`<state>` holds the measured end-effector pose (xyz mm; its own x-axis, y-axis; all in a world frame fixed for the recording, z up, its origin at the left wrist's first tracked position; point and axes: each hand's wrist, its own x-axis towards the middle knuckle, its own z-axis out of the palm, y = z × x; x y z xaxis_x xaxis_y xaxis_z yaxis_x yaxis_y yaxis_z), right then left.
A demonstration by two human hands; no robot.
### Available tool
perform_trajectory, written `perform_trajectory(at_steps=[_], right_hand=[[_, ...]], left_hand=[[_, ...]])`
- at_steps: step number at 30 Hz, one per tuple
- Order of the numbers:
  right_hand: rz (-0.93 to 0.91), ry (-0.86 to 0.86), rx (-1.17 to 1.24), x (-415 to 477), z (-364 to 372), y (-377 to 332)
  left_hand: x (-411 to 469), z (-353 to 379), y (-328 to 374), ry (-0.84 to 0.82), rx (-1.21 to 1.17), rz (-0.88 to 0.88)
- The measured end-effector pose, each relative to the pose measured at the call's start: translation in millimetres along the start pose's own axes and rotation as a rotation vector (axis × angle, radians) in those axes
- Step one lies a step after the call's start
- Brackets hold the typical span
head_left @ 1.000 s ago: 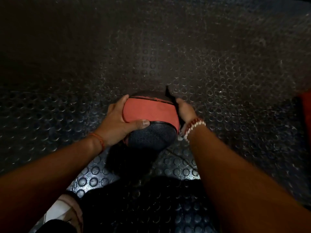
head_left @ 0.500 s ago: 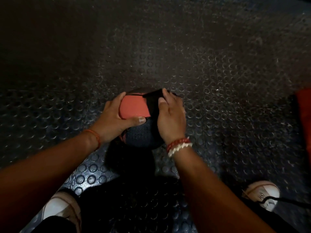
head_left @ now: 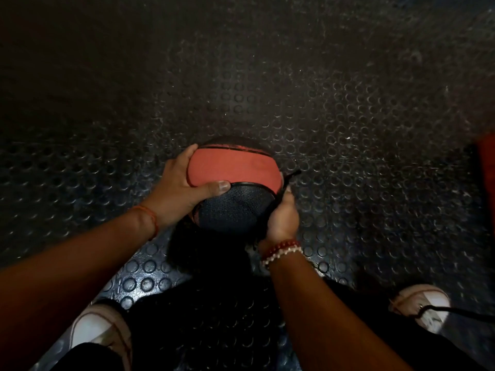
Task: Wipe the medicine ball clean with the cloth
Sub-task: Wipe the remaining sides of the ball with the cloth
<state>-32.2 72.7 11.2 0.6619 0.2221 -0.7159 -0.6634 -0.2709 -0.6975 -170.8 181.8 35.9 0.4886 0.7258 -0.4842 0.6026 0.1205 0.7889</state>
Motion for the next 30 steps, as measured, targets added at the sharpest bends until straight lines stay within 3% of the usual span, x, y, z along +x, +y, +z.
perform_trajectory(at_steps=[5,10,15,20,22,24,26,30], right_hand=[[-0.514,-0.038,-0.377,-21,4,7],[-0.668,-0.157,-0.649,-10,15,-25],[-0.324,-0.409,-0.645,29,20,-59],[0.166,-0.199,-0.117,17,2,-35],[0.216,-0.083,-0.028,4,0,-23],[0.151,0.042,-0.011,-7,0,-12],[-0.018,0.061,-0.058,-19,2,-3],[-0.466,-0.033,-0.474,-36,10,0]], left_hand=[[1,0,-4,-0.001,0.002,0.002],[-1,0,-3,0.009,0.031,0.017],[-1,-1,-4,-0.001,0.014,0.011],[-2,0,-1,0.019,0.017,0.013],[-2,0,0,0.018,0.009,0.008],[-2,-1,1,0.008,0.014,0.010],[-2,-2,1,0.002,0.027,0.013],[-4,-2,3,0.018,0.021,0.023]])
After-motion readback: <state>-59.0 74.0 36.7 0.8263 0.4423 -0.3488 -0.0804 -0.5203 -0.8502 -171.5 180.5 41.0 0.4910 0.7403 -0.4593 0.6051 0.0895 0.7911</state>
